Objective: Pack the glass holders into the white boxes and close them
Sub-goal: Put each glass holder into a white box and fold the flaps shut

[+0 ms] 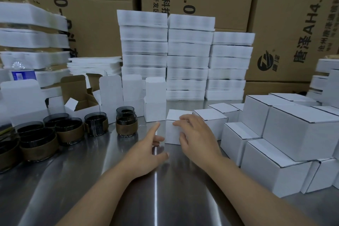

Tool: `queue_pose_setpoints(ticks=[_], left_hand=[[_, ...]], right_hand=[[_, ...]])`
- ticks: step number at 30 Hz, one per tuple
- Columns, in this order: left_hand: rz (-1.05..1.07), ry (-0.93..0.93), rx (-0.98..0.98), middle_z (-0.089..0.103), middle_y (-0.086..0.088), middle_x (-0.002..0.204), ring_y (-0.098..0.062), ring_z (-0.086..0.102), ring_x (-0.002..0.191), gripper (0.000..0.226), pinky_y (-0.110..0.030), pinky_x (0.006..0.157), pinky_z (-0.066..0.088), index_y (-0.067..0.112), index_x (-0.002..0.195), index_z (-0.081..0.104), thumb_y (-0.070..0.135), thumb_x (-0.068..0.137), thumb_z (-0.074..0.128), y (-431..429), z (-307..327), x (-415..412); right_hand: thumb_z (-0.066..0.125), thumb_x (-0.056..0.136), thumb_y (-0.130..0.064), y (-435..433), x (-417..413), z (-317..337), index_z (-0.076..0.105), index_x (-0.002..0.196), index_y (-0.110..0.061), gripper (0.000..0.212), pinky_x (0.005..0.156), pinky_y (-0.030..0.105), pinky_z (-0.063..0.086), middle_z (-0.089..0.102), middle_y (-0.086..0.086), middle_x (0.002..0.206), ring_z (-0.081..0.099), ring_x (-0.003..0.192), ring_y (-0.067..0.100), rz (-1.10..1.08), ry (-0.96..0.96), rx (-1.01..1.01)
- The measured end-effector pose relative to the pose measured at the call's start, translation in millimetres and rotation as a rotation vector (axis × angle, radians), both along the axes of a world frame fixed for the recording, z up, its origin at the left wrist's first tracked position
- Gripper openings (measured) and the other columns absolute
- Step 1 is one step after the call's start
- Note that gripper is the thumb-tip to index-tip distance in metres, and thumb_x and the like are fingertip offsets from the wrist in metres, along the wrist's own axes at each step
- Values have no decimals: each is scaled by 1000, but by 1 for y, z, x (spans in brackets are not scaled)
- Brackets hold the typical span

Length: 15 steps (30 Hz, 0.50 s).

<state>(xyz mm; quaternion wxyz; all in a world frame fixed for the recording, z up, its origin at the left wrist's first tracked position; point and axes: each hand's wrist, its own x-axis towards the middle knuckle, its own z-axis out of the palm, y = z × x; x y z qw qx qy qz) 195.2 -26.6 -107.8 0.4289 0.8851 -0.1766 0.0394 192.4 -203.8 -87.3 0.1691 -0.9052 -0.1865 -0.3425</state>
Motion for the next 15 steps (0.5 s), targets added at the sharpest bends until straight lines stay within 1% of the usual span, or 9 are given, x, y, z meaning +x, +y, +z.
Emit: queue_pose_setpoints(ticks=[2, 5, 7, 8, 10, 13, 15], left_hand=[[-3, 9, 11, 50, 15, 126, -1, 47, 116, 90, -17, 99, 33, 41, 149, 7, 31, 85, 69, 1, 0, 0], [0, 7, 22, 51, 14, 125, -2, 48, 118, 87, -19, 103, 35, 41, 149, 9, 30, 86, 68, 1, 0, 1], [1, 4, 28, 51, 14, 123, -2, 48, 118, 86, -19, 103, 34, 40, 149, 10, 30, 86, 68, 1, 0, 0], [-1, 5, 32, 51, 14, 123, -2, 48, 118, 86, -18, 102, 34, 40, 149, 10, 30, 86, 68, 1, 0, 0], [-6, 10, 40, 50, 14, 124, -2, 47, 118, 86, -17, 101, 33, 41, 149, 9, 31, 87, 68, 2, 1, 0], [-7, 16, 54, 50, 14, 125, -3, 46, 118, 85, -18, 101, 32, 40, 149, 9, 31, 87, 67, 2, 2, 1], [-7, 17, 61, 49, 15, 125, -3, 46, 118, 84, -17, 100, 31, 40, 149, 10, 31, 88, 66, 2, 2, 1]], right_hand=[[56, 84, -9, 3, 0, 1, 59, 127, -16, 43, 102, 37, 35, 48, 8, 137, 41, 128, 28, -32, 47, -81], [47, 91, -23, 5, 3, -2, 36, 144, -25, 54, 109, 35, 21, 18, 0, 156, 12, 143, 19, -97, 146, -243], [42, 93, -29, 3, 6, -5, 23, 149, -25, 59, 115, 38, 6, -1, -3, 159, -6, 146, 19, -144, 211, -317], [40, 94, -31, 1, 8, -6, 18, 151, -25, 61, 116, 40, -1, -8, -4, 159, -13, 146, 20, -169, 246, -328], [37, 96, -34, -2, 10, -8, 10, 152, -22, 63, 116, 43, -8, -16, -3, 159, -17, 145, 20, -236, 300, -330], [30, 99, -36, -5, 13, -8, 8, 152, -17, 61, 115, 46, -8, -13, -3, 159, -15, 145, 18, -327, 318, -308], [26, 100, -37, -5, 14, -8, 8, 152, -16, 59, 115, 47, -9, -11, -4, 159, -14, 145, 17, -340, 326, -290]])
